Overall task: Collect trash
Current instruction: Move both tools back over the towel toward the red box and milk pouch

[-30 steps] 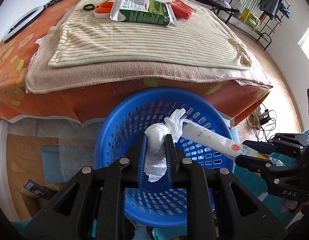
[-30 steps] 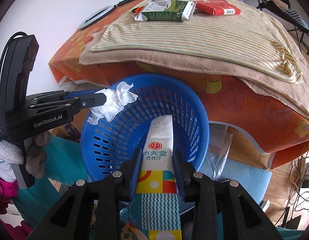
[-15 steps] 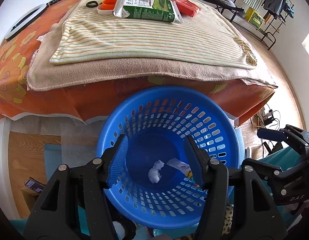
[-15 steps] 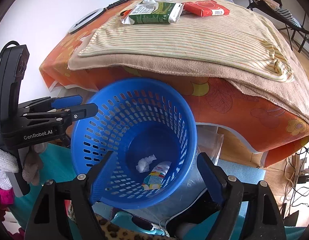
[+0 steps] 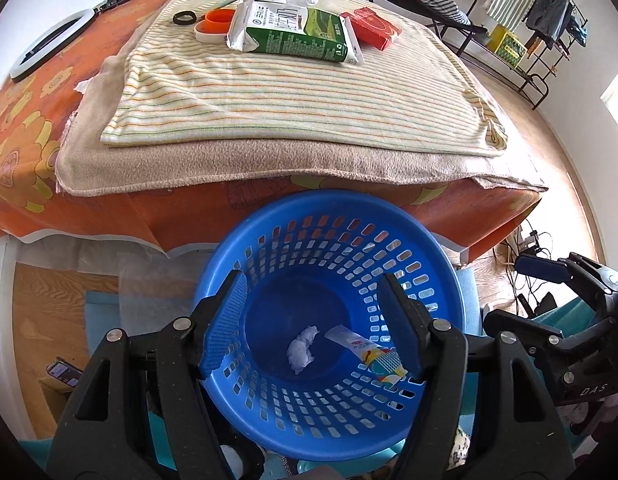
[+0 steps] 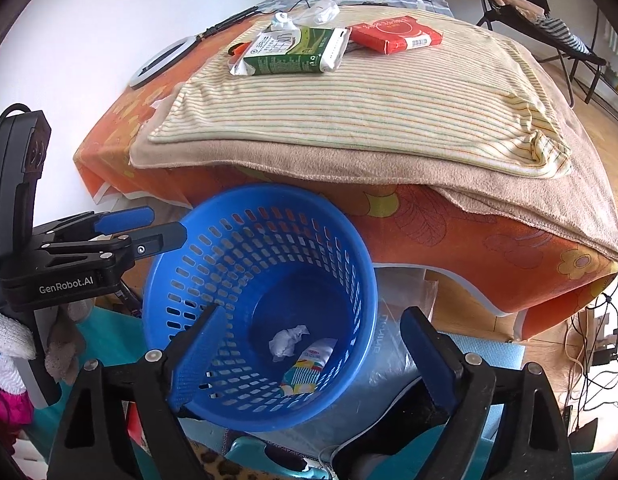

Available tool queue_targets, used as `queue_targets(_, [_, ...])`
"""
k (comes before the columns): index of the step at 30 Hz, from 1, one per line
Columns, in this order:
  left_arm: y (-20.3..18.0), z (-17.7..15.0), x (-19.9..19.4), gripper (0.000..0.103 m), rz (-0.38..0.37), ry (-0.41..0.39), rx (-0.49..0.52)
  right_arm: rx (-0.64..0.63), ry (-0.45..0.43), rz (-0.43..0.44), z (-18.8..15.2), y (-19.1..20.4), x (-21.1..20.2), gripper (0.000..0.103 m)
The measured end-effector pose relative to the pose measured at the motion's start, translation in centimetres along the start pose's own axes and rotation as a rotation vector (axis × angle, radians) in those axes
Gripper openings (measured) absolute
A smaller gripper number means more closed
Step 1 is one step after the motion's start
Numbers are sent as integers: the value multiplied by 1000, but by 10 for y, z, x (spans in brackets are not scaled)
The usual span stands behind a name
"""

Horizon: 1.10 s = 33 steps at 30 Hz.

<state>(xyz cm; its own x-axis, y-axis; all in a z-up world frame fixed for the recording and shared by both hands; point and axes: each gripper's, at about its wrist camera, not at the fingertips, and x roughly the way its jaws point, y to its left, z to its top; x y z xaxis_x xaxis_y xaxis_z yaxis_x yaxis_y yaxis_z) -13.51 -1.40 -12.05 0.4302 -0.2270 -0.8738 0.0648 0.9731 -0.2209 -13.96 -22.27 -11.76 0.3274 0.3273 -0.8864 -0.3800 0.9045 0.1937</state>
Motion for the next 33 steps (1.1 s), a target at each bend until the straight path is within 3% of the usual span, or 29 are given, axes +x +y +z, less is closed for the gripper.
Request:
queue_targets(7, [0,28,-11,69,-48,-6,-24,3,-69,-20,30,-8,-20,92])
queue_targets(19, [16,91,-23,69,1,-62,12,34,-166,-72,96,-34,-37,94])
queue_targets(33, [39,184,-7,69,-4,-84,6,255,-215,-72,208,-92,-8,100])
